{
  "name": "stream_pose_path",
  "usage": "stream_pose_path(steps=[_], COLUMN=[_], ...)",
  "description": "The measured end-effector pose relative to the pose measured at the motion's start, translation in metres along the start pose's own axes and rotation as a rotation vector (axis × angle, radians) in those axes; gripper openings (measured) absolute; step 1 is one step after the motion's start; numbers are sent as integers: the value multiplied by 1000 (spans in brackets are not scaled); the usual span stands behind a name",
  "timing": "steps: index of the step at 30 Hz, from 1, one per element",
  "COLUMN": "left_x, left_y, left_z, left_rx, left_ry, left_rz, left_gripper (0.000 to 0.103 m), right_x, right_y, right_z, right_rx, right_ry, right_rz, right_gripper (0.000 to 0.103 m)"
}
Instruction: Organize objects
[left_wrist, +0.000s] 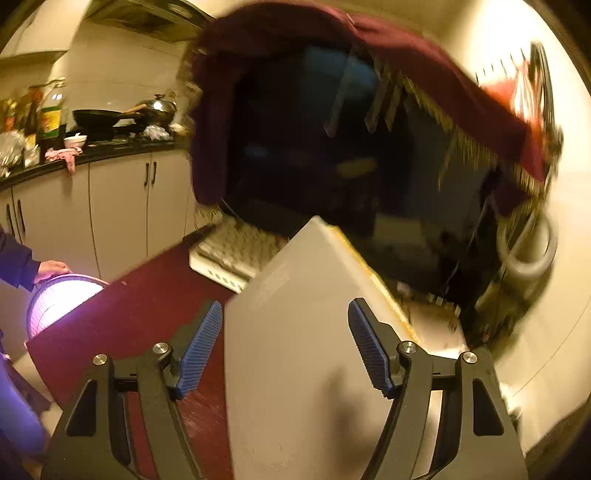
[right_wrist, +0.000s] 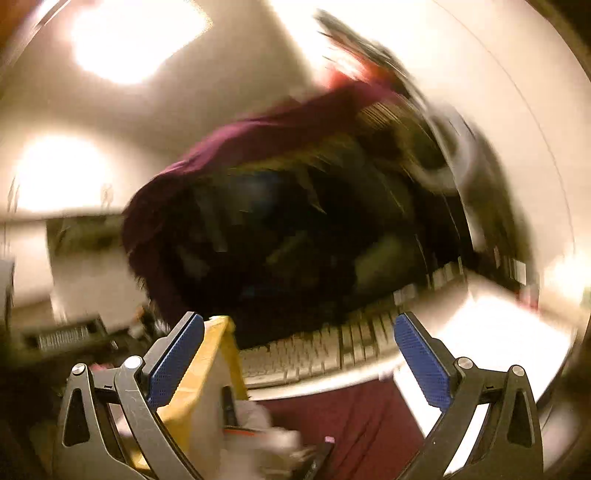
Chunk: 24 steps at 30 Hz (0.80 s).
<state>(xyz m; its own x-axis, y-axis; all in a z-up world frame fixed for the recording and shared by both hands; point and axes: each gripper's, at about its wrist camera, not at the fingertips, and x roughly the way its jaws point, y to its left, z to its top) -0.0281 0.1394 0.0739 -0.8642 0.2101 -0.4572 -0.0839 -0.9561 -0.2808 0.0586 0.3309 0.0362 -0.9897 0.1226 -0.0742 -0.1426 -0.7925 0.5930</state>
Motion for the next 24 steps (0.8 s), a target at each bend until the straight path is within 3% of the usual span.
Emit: stream_pose_path(steps=[3,6,8,11,17,21,22,24], left_x=[15,14,10,-3,-20,-56,-62,-74], left_y=[-17,-32,-38,-27,17,62,74,95], left_z=[-9,-21,-25,-23,-2,6,5,2], left_rx=[19,57,80,86,-42,-152,-170,-198], left_ry=[60,78,60,41,41,-41,-47,-55], left_rz=[-2,-12,-14,-3,26,57,70,113], left_gripper=[71,71,71,71,71,71,71,71], right_x=[23,39,39,40,48,54,52,45], right_y=[-50,-83,-92,-99,-90,-47,-26,36], right_z=[-4,-8,-9,-11,-17,-21,-20,-18], right_rx=[251,391,419,530,679,647,602,372], right_ry=[131,226,239,273,363,419,416,397], right_rz=[0,14,-19,14,34,51,57,120], right_gripper=[102,98,98,98,98,98,98,99])
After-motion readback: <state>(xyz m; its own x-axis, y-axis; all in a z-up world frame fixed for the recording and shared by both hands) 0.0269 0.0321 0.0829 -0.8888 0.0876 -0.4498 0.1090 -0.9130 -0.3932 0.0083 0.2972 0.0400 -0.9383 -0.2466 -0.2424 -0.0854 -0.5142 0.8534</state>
